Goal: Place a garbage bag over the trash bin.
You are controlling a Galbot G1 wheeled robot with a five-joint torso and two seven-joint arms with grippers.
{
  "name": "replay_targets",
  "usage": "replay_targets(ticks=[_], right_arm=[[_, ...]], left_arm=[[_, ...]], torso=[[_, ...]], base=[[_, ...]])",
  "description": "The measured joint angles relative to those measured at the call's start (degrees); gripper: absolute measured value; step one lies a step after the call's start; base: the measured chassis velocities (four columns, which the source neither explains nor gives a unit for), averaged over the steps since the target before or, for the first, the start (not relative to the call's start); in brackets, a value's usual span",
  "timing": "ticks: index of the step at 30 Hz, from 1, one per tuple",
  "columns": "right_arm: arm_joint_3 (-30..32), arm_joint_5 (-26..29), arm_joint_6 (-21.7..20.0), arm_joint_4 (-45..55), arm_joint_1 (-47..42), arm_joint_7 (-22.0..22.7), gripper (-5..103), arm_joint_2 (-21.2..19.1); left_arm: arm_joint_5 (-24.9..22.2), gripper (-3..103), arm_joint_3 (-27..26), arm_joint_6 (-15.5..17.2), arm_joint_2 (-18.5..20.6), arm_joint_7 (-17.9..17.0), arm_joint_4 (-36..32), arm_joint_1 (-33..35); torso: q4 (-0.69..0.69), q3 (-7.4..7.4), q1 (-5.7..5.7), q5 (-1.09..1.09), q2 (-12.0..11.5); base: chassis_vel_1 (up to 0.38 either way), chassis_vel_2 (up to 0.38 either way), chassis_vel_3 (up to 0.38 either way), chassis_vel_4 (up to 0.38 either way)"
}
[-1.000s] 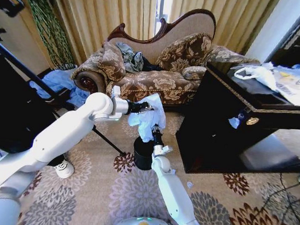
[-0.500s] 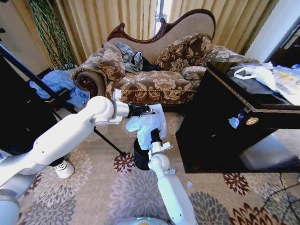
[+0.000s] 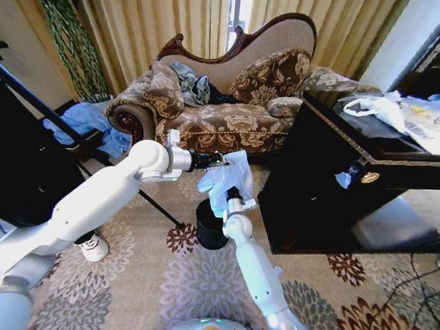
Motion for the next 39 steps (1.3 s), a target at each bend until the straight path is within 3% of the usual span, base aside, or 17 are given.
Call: replay_targets(ticks=[25,33,39], right_arm=[[-1.5,10.8,-3.7,-0.4,3.6,-3.1,0,0.0],[-1.2,10.9,-3.1,-4.1,6.1,-3.4,0,0.0],[0.0,6.7,0.2,-8.2,7.6,-1.9,0,0.0]], left_arm=[[-0.4,0,1.5,0.8,0.5,2.1,0.6,-1.0],[-0.5,0,1.3,0.4,0.3,2.2,-0.2,-1.0],[-0.8,0,-0.8,-0.8,1.1,2.0,-2.0,0.8]], torso=[[-0.01,0.0,0.0,0.0,0.0],[-0.01,0.0,0.0,0.0,0.0],[-0.01,0.0,0.0,0.0,0.0]], base=[[0.0,0.0,0.0,0.0],[0.0,0.0,0.0,0.0],[0.0,0.0,0.0,0.0]])
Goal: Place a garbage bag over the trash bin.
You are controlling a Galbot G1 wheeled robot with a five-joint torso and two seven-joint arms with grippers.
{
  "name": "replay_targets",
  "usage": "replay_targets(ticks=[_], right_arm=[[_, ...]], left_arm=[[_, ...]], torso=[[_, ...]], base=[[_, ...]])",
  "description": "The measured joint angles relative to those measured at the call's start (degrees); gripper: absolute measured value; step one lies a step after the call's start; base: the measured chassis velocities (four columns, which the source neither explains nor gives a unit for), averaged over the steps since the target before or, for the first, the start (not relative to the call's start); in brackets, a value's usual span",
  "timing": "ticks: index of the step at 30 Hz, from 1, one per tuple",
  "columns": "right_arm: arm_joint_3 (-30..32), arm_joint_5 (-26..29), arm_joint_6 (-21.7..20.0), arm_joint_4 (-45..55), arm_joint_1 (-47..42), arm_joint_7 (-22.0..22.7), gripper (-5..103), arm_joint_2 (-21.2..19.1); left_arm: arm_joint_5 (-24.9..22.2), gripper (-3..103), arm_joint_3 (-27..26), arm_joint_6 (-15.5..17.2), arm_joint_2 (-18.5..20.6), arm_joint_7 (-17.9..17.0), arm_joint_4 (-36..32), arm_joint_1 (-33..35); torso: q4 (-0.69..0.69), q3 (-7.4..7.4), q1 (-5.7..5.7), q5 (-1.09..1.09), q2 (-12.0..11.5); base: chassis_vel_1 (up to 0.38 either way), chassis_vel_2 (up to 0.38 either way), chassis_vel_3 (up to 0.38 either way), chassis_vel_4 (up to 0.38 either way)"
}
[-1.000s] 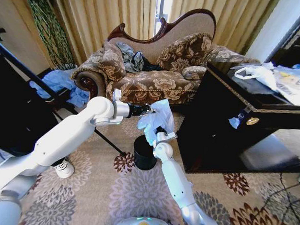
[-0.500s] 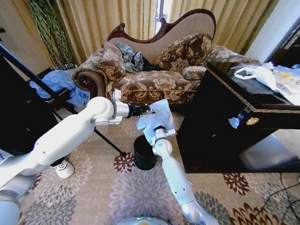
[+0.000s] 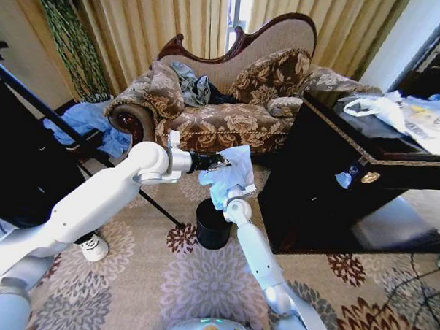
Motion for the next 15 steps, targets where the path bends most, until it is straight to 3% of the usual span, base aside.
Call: replay_targets(ticks=[4,7,8,14,15], right_arm=[[0.6,-4.8,1.1,-0.6,-0.2,0.8,0,0.0],[0.8,-14.3,1.9,0.1,-1.3,2.0,0,0.0],[0.8,-14.3,1.9,0.1,-1.3,2.0,0,0.0],[-0.6,-30.3,3.9,2.6,-2.3,7.6,0,0.0],[-0.6,-30.3,3.9,2.6,-2.3,7.6,0,0.0]], left_arm=[[-0.2,0,-1.6,-0.4,0.4,-0.3,-0.9,1.4],[-0.2,0,-4.0,-1.2,1.2,-0.5,-2.1,3.4],[-0.2,0,-4.0,-1.2,1.2,-0.5,-2.1,3.4],[-0.1,0,-8.6,-2.3,2.9,-0.5,-4.3,8.7],[-0.1,0,-8.6,-2.3,2.9,-0.5,-4.3,8.7]], torso=[[0.0,0.0,0.0,0.0,0.0],[-0.01,0.0,0.0,0.0,0.0],[-0.01,0.0,0.0,0.0,0.0],[0.02,0.0,0.0,-0.01,0.0],[0.02,0.0,0.0,-0.01,0.0]], base=[[0.0,0.0,0.0,0.0],[0.0,0.0,0.0,0.0],[0.0,0.0,0.0,0.0],[0.0,0.0,0.0,0.0],[0.0,0.0,0.0,0.0]])
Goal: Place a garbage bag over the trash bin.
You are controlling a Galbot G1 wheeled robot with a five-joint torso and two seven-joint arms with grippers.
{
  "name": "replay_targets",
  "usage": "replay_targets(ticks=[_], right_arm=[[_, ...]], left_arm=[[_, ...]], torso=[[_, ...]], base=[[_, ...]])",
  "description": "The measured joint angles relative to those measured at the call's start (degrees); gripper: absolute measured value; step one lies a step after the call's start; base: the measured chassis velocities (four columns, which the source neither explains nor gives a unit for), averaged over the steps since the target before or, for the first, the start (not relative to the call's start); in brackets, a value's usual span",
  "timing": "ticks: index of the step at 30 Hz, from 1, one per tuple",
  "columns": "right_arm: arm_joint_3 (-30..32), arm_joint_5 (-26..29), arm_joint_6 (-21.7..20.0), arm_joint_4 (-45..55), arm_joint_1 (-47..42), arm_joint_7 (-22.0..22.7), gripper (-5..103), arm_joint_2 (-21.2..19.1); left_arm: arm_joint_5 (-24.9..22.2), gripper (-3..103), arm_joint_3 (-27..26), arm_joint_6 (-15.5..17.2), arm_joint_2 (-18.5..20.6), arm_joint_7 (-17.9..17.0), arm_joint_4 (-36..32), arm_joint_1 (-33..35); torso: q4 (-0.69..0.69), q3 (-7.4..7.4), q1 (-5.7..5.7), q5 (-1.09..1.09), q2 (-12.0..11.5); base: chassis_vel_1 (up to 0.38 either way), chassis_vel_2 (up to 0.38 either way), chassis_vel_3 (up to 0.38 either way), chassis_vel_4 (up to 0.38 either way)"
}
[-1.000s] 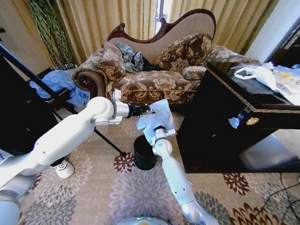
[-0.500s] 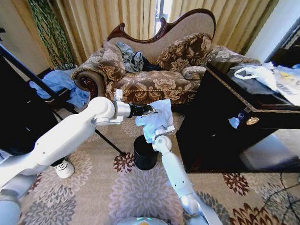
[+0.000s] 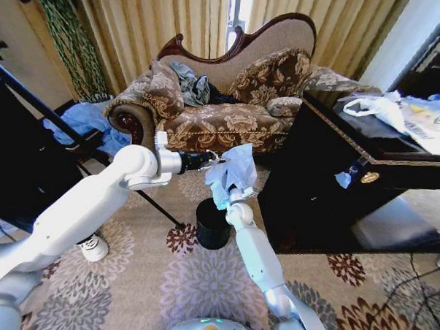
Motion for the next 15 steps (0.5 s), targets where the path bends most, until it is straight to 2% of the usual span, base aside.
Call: replay_targets(ticks=[2,3,7,12,15], right_arm=[[0.0,-6.3,0.0,0.0,0.0,3.0,0,0.0],[0.0,-6.3,0.0,0.0,0.0,3.0,0,0.0],[0.5,-15.3,-0.4,-0.5,0.0,7.3,0,0.0],[1.1,-20.0,-0.5,-0.6,-0.1,9.8,0,0.0],[1.0,-23.2,-1.9,1.1,-0.7,12.4,0,0.0]], left_arm=[[0.0,0,-1.2,-0.3,0.7,0.3,-1.0,1.9],[0.0,0,-1.2,-0.3,0.7,0.3,-1.0,1.9],[-0.4,0,-3.5,-0.5,2.2,1.2,-2.7,4.8],[-0.7,0,-4.9,-0.5,3.5,1.8,-3.6,6.8],[-0.2,0,-6.2,-1.2,4.0,2.4,-4.6,9.5]], torso=[[-0.01,0.0,0.0,0.0,0.0],[-0.01,0.0,0.0,0.0,0.0],[-0.01,0.0,0.0,0.0,0.0],[-0.02,0.0,0.0,0.0,0.0],[-0.02,0.0,0.0,0.0,0.0]], base=[[0.0,0.0,0.0,0.0],[0.0,0.0,0.0,0.0],[0.0,0.0,0.0,0.0],[0.0,0.0,0.0,0.0],[0.0,0.0,0.0,0.0]])
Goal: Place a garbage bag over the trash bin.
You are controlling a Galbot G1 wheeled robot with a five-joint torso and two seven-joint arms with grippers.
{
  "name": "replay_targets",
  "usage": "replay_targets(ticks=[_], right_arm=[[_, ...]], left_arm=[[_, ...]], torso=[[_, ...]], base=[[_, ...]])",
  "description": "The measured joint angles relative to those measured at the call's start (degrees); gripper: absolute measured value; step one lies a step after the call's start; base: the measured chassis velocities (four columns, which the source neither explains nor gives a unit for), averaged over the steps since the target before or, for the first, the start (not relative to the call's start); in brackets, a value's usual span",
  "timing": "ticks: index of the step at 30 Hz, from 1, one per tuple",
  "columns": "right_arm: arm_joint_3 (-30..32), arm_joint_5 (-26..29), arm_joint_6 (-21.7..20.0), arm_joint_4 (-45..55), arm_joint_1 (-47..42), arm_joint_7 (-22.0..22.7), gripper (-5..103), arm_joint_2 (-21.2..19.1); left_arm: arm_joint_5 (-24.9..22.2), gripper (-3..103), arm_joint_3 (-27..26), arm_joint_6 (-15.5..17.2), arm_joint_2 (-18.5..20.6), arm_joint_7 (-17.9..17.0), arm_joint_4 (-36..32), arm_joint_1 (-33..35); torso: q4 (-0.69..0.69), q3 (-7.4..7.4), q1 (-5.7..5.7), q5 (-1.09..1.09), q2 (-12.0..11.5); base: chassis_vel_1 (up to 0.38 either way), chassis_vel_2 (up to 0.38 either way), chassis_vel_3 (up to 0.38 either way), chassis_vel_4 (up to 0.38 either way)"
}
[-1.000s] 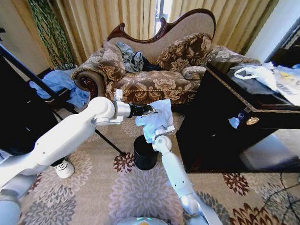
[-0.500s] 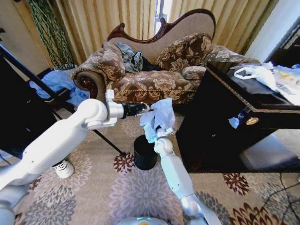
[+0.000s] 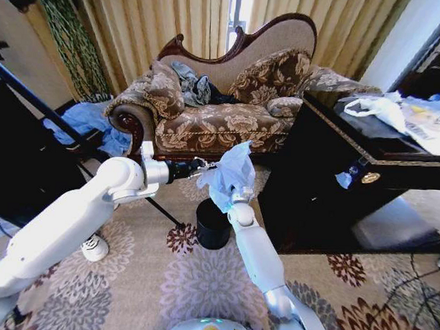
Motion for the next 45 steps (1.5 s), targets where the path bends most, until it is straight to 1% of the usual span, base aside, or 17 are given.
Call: replay_targets(ticks=[2,4,5,9,10,13,14,20,23,24,26,28,30,34,35,39,45], right_arm=[[-0.4,-0.7,-1.1,1.4,-0.5,0.8,0,-0.1],[-1.9,-1.1,-3.2,4.6,-1.7,1.9,0,-2.5],[-1.9,-1.1,-3.2,4.6,-1.7,1.9,0,-2.5],[-4.4,-2.0,-6.0,9.8,-3.5,3.4,0,-10.3],[-4.4,-2.0,-6.0,9.8,-3.5,3.4,0,-10.3],[-4.9,-3.9,-7.8,12.3,-5.0,4.5,0,-14.8],[-4.9,-3.9,-7.8,12.3,-5.0,4.5,0,-14.8],[-5.3,-6.8,-10.1,15.4,-7.4,4.9,0,-20.1],[-6.4,-6.5,-10.9,18.0,-8.6,4.1,0,-23.7],[-6.4,-6.5,-10.9,18.0,-8.6,4.1,0,-23.7],[-7.6,-6.1,-11.3,20.6,-10.0,3.3,0,-26.7],[-7.9,-6.1,-11.5,21.4,-10.6,2.8,0,-27.7],[-8.5,-5.9,-12.0,23.6,-11.9,1.4,0,-30.0],[-10.9,-5.3,-13.1,26.4,-12.5,-1.0,0,-33.4],[-10.9,-5.3,-13.1,26.4,-12.5,-1.0,0,-33.4],[-16.7,-4.0,-16.6,29.6,-10.5,-3.7,0,-37.1],[-22.0,-2.3,-19.9,30.3,-6.2,-5.4,0,-39.8]], left_arm=[[0.5,0,-0.4,-0.5,-0.1,0.2,-0.4,1.2],[1.6,0,-1.1,-1.9,-1.0,0.5,-1.6,3.7],[1.6,0,-1.1,-1.9,-1.0,0.5,-1.6,3.7],[4.1,0,-2.3,-4.2,-3.3,1.3,-3.7,8.5],[4.1,0,-2.3,-4.2,-3.3,1.3,-3.7,8.5],[5.3,0,-3.0,-5.4,-3.8,2.3,-4.9,11.8],[5.3,0,-3.0,-5.4,-3.8,2.3,-4.9,11.8],[7.2,0,-3.6,-8.4,-4.8,4.2,-6.6,16.7],[8.7,0,-4.4,-11.0,-6.0,4.9,-8.4,20.4],[8.7,0,-4.4,-11.0,-6.0,4.9,-8.4,20.4],[9.8,0,-5.3,-13.7,-6.8,5.6,-10.2,24.0],[10.1,0,-5.8,-14.5,-7.2,5.9,-11.0,25.5],[11.1,0,-7.2,-16.0,-8.3,6.5,-12.9,29.9],[12.1,0,-9.5,-17.5,-10.3,7.2,-14.9,36.1],[12.1,0,-9.5,-17.5,-10.3,7.2,-14.9,36.1],[12.4,0,-13.1,-18.4,-13.3,8.1,-16.6,43.1],[13.0,0,-15.8,-19.0,-17.3,8.6,-17.3,48.0]], torso=[[0.01,0.0,0.0,0.0,0.0],[0.04,0.0,0.0,0.0,0.0],[0.04,0.0,0.0,0.0,0.0],[-0.01,0.0,0.0,0.01,0.0],[-0.01,0.0,0.0,0.01,0.0],[-0.01,0.0,0.0,0.02,0.0],[-0.01,0.0,0.0,0.02,0.0],[0.0,0.0,0.0,0.02,0.0],[0.0,0.0,0.0,0.03,0.0],[0.0,0.0,0.0,0.03,0.0],[0.01,0.0,0.0,0.03,0.0],[0.0,0.0,0.0,0.03,0.0],[0.0,-0.01,-0.01,0.02,0.0],[0.0,-0.01,-0.01,0.0,0.0],[0.0,-0.01,-0.01,0.0,0.0],[0.02,0.0,0.0,0.0,0.0],[0.0,0.0,0.0,0.0,0.0]], base=[[0.0,0.0,0.0,0.0],[0.0,0.0,0.0,0.0],[0.0,0.0,0.0,0.0],[0.0,0.0,0.0,0.0],[0.0,0.0,0.0,0.0],[0.0,0.0,0.0,0.0],[0.0,0.0,0.0,0.0],[0.0,0.0,0.0,0.0],[0.0,0.0,0.0,0.0],[0.0,0.0,0.0,0.0],[0.0,0.0,0.0,0.0],[0.0,0.0,0.0,0.0],[0.0,0.0,0.0,0.0],[0.0,0.0,0.0,0.0],[0.0,0.0,0.0,0.0],[0.0,0.0,0.0,0.0],[0.0,0.0,0.0,0.0]])
